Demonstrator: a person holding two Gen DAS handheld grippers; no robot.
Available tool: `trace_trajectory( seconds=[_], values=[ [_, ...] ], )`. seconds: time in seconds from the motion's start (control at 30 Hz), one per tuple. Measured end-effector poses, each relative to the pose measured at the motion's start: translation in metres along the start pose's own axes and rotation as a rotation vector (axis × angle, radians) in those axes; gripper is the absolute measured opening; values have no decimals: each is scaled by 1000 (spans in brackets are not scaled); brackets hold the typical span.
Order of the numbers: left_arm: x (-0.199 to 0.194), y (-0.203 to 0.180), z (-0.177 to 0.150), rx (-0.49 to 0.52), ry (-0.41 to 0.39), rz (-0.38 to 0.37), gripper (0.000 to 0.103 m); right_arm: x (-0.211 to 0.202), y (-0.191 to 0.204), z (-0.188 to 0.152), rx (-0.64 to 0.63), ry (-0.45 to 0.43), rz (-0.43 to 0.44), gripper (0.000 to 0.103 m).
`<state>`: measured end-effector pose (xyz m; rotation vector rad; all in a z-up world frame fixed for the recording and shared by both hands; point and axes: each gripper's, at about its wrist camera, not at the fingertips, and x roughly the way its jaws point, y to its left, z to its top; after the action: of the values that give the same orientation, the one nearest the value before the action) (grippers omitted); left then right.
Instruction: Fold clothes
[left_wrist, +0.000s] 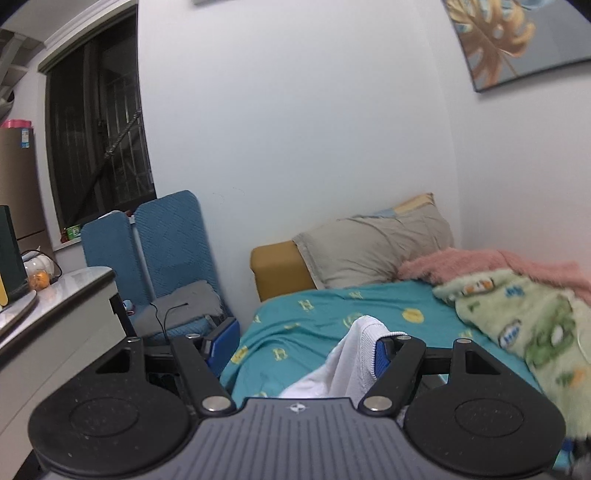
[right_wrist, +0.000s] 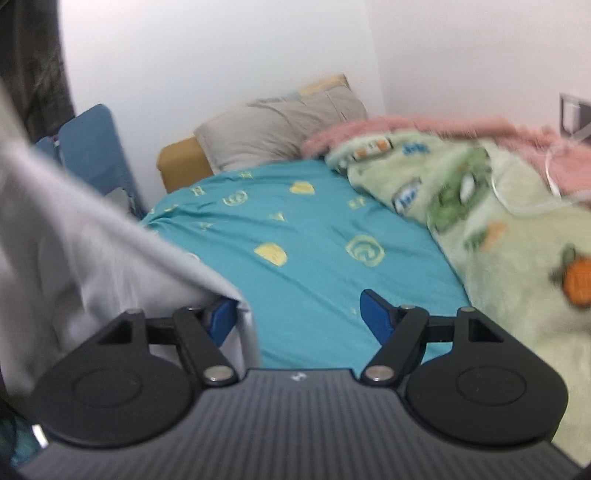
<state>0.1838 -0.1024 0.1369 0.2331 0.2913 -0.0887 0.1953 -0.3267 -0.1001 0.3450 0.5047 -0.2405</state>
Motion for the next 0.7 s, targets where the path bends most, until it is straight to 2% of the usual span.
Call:
trace_trajectory(
  seconds=[0.13,0.23,0.33,0.4,0.43,0.6,0.63,0.7],
  values=[
    [14,-17,-41,-44,30,-46,72,-8,-23,-4,136,92,41,74],
    [27,-29,-63,-64,53,-75,73,-36,-34,-7,207,62,70,75],
    [44,-39,-68,-69,57,-98,72,-63,-27,-14,191,-22,89,79],
    [51,-44,-68,-64,53,-111,72,-71,-10,-19,144,-51,159,79],
    [53,-46,-68,-61,50,-115,72,-70,1,-21,116,-48,180,79],
    [51,-49,-75,-48,5,-105,72,-41,49,-40,-32,1,175,77],
    [49,-46,-77,-58,-5,-99,73,-34,53,-43,-36,17,157,77],
    [47,-38,-83,-100,-16,-94,73,-20,40,-46,73,62,106,77]
  ],
)
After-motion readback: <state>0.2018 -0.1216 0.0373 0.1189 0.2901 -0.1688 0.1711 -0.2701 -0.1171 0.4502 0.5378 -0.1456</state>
